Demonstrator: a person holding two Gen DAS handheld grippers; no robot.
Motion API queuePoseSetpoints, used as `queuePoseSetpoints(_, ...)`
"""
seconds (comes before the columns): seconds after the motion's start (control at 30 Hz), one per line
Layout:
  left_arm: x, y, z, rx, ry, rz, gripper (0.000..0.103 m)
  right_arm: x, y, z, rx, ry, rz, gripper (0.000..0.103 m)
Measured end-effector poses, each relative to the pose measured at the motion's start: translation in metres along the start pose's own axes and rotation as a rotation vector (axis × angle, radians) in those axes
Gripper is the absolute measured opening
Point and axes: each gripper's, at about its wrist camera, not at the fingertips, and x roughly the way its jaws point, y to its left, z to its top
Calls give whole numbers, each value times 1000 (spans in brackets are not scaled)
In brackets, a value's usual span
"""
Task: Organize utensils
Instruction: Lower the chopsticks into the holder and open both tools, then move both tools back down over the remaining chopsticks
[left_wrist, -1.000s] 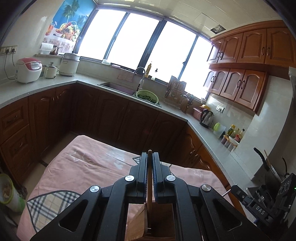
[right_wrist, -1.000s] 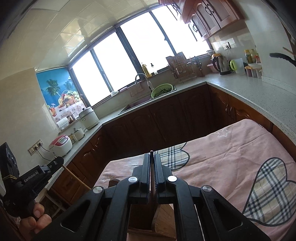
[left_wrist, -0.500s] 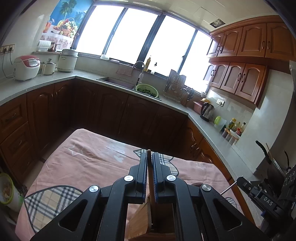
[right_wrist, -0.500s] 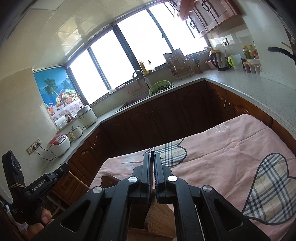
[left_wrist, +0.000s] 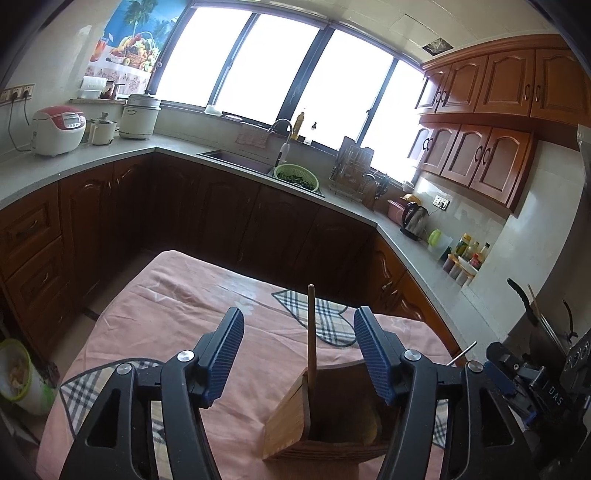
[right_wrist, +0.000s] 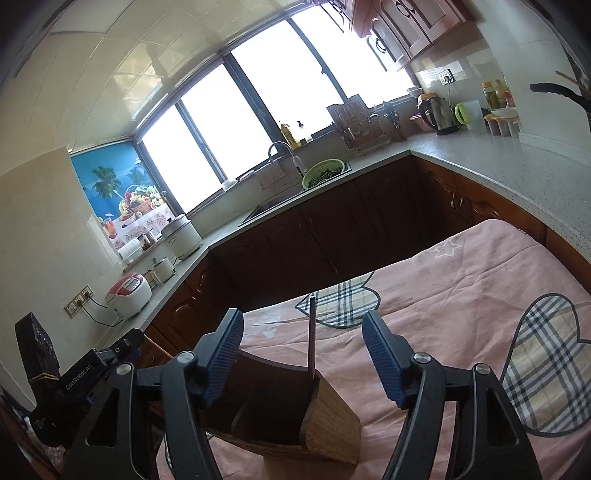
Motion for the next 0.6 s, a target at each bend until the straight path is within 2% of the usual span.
queuePoseSetpoints(0.07, -10, 2, -4, -3, 7, 2, 70, -8, -1, -2, 12, -1, 11, 79)
queuePoseSetpoints(0.13, -21, 3, -9, 5, 5, 11, 72, -16, -1, -4, 15, -4, 12, 90)
queuePoseSetpoints(0.2, -33, 5, -14, 13, 8, 23, 79, -25, -1, -8, 10, 0, 12, 92)
queuePoseSetpoints(0.4, -72, 5, -31, 45, 34, 51, 79, -56, -3, -25, 12, 10, 12, 94)
queuePoseSetpoints(0.6, -107, 8, -47, 28, 73, 53, 82, -87, -6, -44, 6, 24, -3, 96)
